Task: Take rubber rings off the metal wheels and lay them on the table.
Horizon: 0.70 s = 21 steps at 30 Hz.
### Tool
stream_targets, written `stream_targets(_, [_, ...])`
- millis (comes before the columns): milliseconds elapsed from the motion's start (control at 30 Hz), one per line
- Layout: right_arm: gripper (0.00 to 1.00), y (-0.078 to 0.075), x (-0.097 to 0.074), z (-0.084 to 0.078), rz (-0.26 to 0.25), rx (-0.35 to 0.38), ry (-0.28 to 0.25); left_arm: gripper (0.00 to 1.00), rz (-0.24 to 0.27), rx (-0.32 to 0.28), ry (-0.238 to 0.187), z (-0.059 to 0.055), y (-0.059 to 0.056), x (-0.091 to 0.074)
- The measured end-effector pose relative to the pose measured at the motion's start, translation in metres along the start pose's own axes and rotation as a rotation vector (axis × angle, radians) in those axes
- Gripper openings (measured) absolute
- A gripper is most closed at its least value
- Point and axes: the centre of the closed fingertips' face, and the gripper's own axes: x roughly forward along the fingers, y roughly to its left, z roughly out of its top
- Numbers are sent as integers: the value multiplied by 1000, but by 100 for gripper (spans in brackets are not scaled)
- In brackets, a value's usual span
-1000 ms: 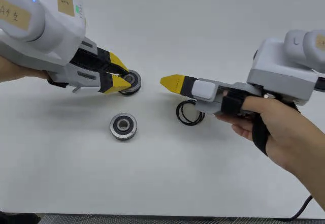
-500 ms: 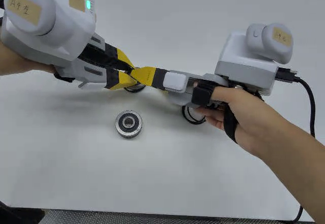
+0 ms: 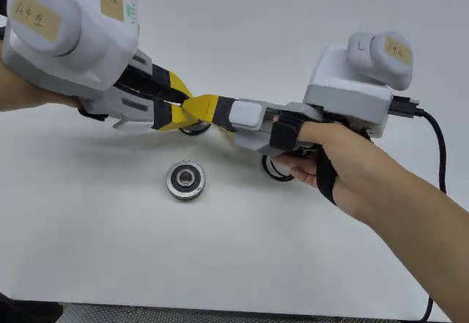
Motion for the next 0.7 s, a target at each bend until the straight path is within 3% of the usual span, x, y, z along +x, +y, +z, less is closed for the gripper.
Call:
stream_targets(467, [33, 1, -4, -2, -8, -38, -4, 12, 0, -7, -5, 0, -1, 0])
stream_targets(700, [14, -13, -3, -4, -60, -59, 2, 12, -1, -8, -8, -1, -1, -1])
